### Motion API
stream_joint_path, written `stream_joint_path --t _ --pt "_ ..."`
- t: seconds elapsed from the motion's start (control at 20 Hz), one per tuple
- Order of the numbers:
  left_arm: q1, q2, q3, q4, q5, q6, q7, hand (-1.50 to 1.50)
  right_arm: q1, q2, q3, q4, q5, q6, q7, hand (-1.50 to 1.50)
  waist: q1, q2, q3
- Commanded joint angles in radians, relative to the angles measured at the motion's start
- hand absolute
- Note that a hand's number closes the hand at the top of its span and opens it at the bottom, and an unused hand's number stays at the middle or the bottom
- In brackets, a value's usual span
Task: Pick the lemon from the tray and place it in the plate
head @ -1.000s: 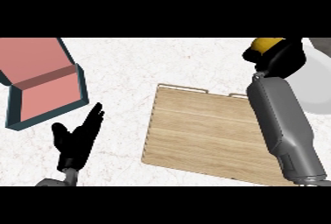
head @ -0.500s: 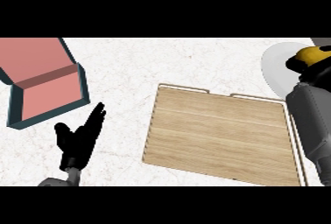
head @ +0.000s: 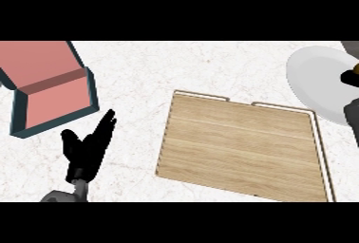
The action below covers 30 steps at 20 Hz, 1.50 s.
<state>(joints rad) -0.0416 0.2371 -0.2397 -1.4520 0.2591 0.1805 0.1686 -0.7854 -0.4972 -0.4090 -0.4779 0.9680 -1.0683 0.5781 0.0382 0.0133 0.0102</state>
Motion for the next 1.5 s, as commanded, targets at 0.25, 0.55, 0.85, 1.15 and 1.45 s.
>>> stream_joint_path --t 0.25,0.55,0.85,1.15,1.45 --pt "0.015 -0.01 -0.01 0.043 0.0 -0.027 -0.008 0.0 0.014 -0.049 -0.115 0.107 -0.231 0.268 -0.265 -1.5 0.014 0.017 -0.001" --pt "-0.001 -0.018 -0.004 0.035 0.004 -0.026 0.004 0.0 0.011 -0.043 -0.228 0.022 -0.396 0.253 -0.532 -1.5 0.012 0.016 0.0" --pt "-0.002 -0.016 0.018 0.052 0.002 -0.019 0.001 0.0 0.051 0.002 -0.376 -0.036 -0.592 0.21 -0.779 -1.5 0.003 0.013 -0.002" --pt "0.019 -0.031 0.017 0.062 -0.016 -0.008 0.01 0.0 0.097 -0.017 -0.464 -0.005 -0.76 0.413 -0.939 -1.5 -0.019 -0.003 -0.007" --pt "0.058 -0.011 0.041 0.002 -0.012 -0.023 0.029 0.0 0.256 0.039 -0.401 -0.118 -0.813 0.642 -0.97 -1.5 -0.044 -0.017 -0.011"
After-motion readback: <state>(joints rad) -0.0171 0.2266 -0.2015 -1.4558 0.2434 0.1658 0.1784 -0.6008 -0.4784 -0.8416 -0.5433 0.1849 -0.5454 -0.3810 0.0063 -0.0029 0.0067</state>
